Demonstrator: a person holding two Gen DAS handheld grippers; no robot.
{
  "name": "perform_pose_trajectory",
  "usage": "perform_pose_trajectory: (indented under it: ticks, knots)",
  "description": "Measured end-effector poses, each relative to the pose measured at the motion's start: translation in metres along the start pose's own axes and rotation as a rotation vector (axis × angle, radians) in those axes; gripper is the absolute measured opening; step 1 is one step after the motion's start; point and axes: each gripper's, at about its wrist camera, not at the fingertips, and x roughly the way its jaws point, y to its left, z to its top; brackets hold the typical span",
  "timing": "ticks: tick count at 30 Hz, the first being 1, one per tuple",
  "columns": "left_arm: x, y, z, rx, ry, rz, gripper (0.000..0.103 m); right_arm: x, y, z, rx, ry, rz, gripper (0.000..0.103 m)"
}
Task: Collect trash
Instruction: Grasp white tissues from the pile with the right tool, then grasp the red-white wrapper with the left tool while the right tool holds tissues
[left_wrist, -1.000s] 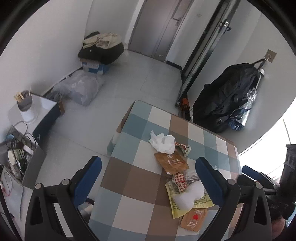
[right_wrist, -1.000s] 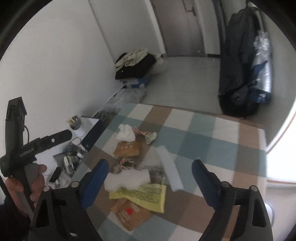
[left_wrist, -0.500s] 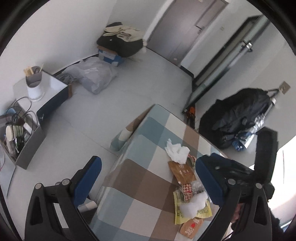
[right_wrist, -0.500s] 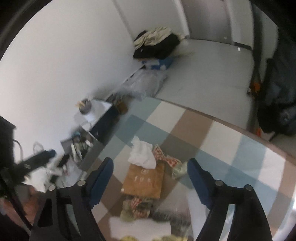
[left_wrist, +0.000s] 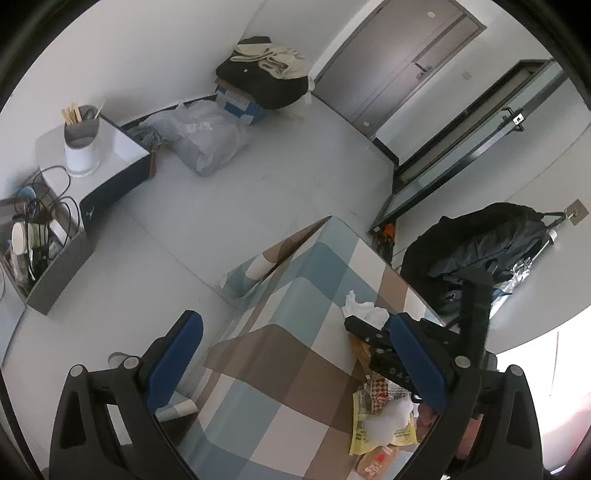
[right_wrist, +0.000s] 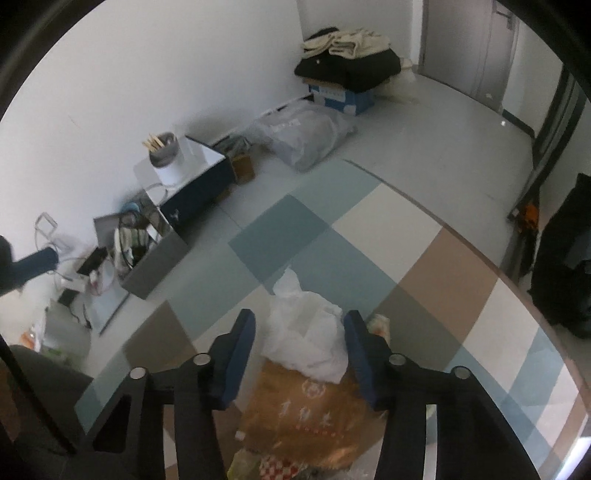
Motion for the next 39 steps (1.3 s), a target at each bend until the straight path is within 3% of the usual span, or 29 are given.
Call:
perform_pose_trajectory:
  ticks: [2,5,6,8,19,25,31,35,39]
  knots:
    - [0.001,0.002,0.001,-0.008,0.008,0.000,0.100,0.006,0.002,0.000,-0.014,0.014,-0.020,0.044]
    - [0.002,0.002,0.001,-0.009,0.012,0.001,0.100,0.003,0.002,0.000,-0.016,0.012,-0.047,0.031]
    - [0.003,0.002,0.002,-0.005,0.011,0.003,0.100,0.002,0.001,0.000,-0.008,0.011,-0.039,0.024]
    - [0.003,0.001,0.002,0.003,0.014,0.003,0.100,-0.004,-0.001,-0.002,0.015,0.006,-0.015,0.020]
    - [0.010,-0.006,-0.007,0.039,0.056,0.000,0.100,-0.087,-0.013,-0.034,0.170,-0.177,0.073,0.018]
    - [0.023,-0.016,-0.014,0.071,0.116,-0.014,0.100,-0.128,-0.019,-0.078,0.255,-0.246,0.074,0.018]
    - [0.048,-0.039,-0.023,0.133,0.283,-0.100,0.100,-0.152,-0.032,-0.135,0.368,-0.283,0.076,0.018]
    - [0.052,-0.067,-0.023,0.226,0.274,-0.078,0.100,-0.165,-0.043,-0.167,0.423,-0.299,0.078,0.019]
    - [0.070,-0.096,-0.019,0.305,0.326,-0.090,0.100,-0.175,-0.052,-0.194,0.472,-0.311,0.074,0.018]
